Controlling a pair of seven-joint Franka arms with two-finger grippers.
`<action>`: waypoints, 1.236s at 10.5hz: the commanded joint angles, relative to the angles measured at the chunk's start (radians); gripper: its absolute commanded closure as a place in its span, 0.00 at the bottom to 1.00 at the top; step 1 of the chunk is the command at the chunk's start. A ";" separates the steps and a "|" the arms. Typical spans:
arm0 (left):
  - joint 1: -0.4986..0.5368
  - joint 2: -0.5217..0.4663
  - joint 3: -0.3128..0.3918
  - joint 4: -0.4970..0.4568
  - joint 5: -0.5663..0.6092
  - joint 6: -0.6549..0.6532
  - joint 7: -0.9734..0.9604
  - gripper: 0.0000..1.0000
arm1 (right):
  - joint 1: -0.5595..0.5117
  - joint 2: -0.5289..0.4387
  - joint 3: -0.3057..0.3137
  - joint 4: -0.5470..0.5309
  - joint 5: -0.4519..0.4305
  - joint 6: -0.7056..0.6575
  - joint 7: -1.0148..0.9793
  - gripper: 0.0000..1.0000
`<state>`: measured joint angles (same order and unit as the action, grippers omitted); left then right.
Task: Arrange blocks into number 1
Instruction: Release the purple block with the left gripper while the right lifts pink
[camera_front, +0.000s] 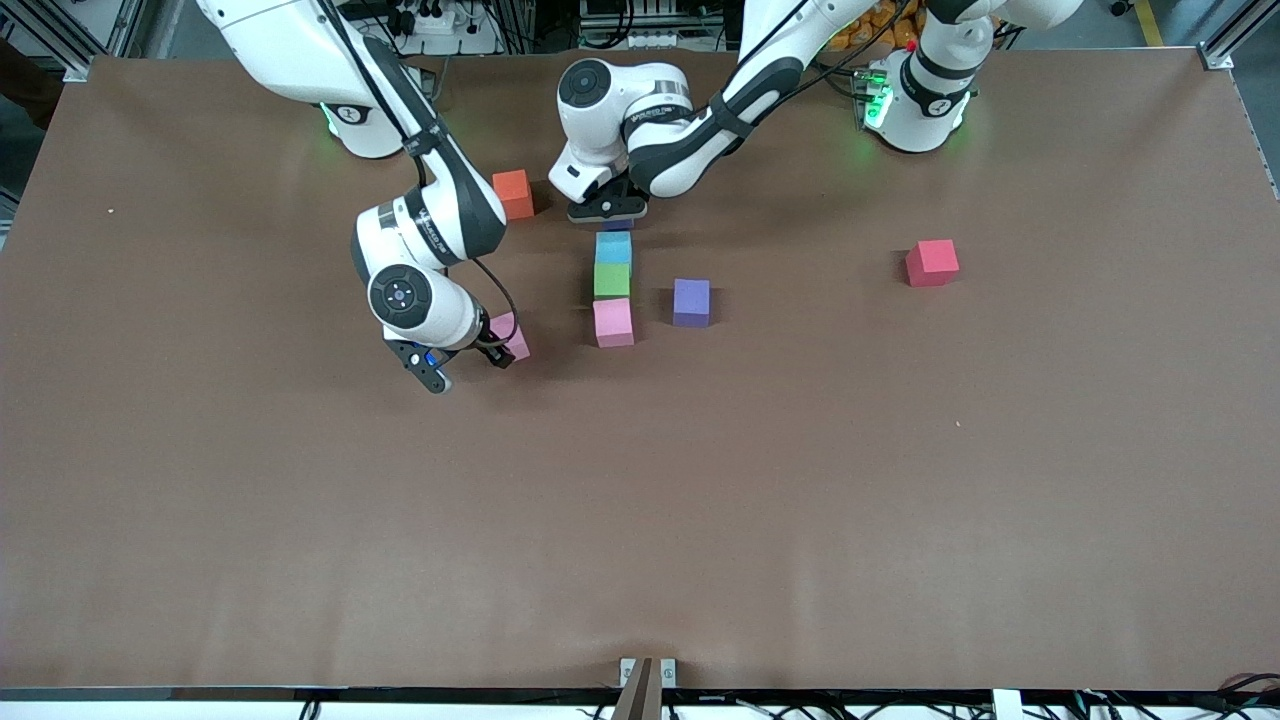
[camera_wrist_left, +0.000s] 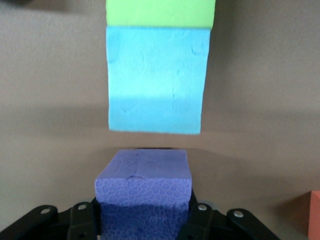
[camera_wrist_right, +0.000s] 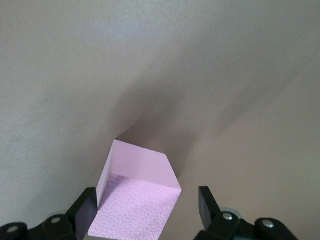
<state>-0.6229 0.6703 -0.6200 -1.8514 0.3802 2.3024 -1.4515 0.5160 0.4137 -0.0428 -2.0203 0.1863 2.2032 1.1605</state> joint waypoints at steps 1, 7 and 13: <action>0.002 0.012 0.006 0.020 0.028 -0.005 0.029 1.00 | 0.018 -0.012 0.001 -0.037 0.042 0.013 0.008 0.10; -0.012 0.057 0.025 0.083 0.026 -0.005 0.040 1.00 | 0.022 -0.001 0.001 -0.097 0.047 0.099 -0.002 0.18; -0.014 0.072 0.025 0.101 0.026 -0.005 0.042 1.00 | 0.021 -0.006 0.001 -0.071 0.045 0.098 -0.008 0.52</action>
<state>-0.6312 0.7260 -0.5948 -1.7762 0.3804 2.3024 -1.4158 0.5355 0.4197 -0.0421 -2.0997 0.2143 2.3005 1.1600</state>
